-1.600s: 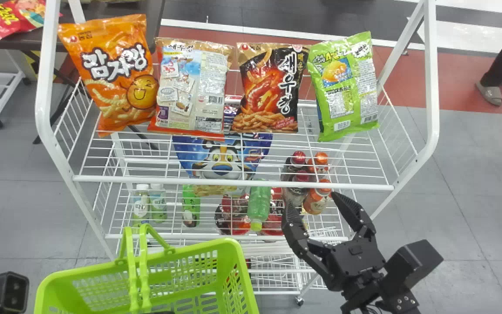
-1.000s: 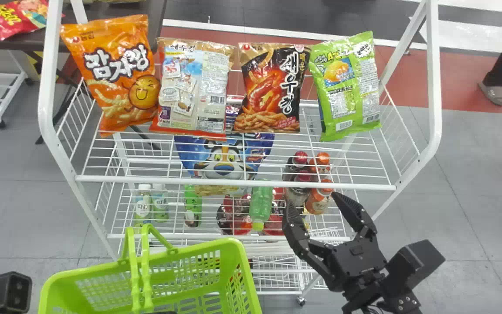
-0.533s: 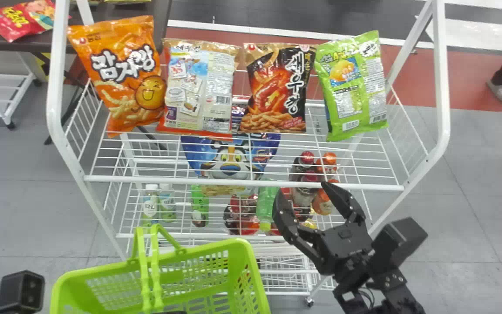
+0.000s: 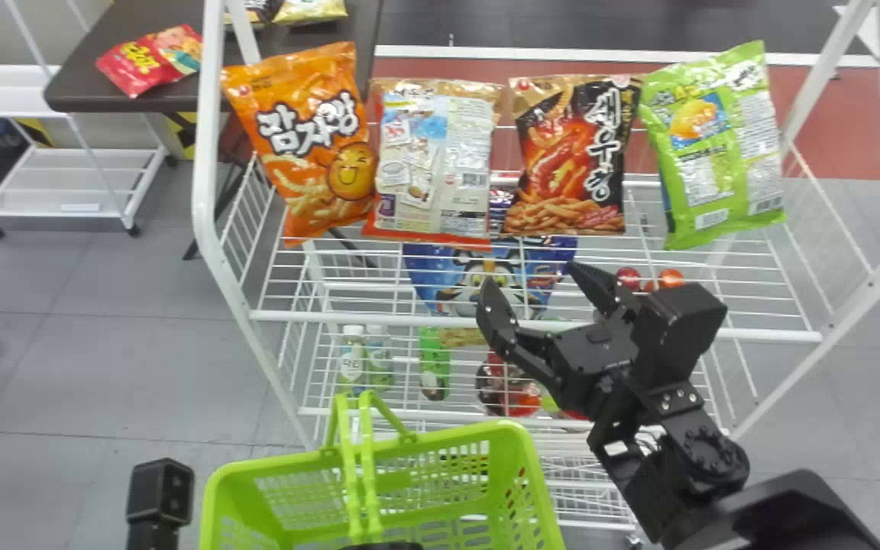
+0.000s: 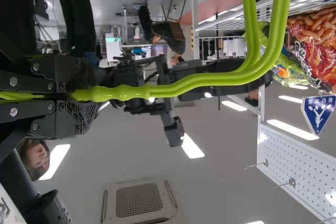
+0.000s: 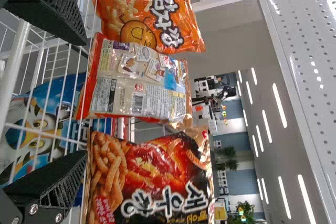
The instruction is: Hold basket handle with left hand then pick Saewookkang with right hand and place into basket
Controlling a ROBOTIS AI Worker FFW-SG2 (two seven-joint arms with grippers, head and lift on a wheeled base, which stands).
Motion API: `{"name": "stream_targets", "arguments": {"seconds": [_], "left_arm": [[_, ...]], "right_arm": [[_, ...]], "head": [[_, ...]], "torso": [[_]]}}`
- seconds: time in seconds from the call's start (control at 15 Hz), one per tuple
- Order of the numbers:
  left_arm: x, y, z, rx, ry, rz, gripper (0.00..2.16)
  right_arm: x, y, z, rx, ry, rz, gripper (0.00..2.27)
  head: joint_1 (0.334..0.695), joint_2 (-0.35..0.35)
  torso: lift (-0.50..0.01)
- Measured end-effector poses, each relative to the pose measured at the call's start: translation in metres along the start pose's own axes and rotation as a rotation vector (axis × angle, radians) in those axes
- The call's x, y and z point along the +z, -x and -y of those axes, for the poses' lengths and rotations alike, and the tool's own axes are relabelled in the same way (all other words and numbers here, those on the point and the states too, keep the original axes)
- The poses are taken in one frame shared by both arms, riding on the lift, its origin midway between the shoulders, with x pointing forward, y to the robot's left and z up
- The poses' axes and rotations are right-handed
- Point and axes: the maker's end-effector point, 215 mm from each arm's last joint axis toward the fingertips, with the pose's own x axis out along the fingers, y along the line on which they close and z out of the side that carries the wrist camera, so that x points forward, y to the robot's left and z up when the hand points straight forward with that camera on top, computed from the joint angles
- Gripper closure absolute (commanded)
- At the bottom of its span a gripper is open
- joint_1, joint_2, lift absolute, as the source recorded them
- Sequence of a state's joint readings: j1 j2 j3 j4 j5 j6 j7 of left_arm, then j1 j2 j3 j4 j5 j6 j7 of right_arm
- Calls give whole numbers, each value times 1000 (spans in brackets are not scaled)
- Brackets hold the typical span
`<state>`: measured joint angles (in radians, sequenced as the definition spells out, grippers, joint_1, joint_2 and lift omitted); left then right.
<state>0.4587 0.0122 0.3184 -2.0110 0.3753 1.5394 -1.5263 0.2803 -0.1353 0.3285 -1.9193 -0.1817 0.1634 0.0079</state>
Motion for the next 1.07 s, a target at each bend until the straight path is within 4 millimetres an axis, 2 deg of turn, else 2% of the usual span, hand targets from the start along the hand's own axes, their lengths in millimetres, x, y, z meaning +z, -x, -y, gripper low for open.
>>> {"name": "stream_targets", "arguments": {"seconds": [0.33,0.67,0.87,1.07], "left_arm": [[-1,-1,0,0,1,-4,2152],[-1,1,0,0,3,-4,2152],[-1,1,0,-1,3,-6,2152],[-1,2,0,-1,2,-8,2152]], "right_arm": [[14,-49,-29,12,11,-16,56],[25,-106,-45,7,38,-45,56],[29,-134,-40,-21,79,-66,56],[16,-155,-23,-45,132,-122,56]], "head": [[695,130],[695,178],[695,183],[695,170]], "torso": [[-19],[-19],[-19],[-19]]}}
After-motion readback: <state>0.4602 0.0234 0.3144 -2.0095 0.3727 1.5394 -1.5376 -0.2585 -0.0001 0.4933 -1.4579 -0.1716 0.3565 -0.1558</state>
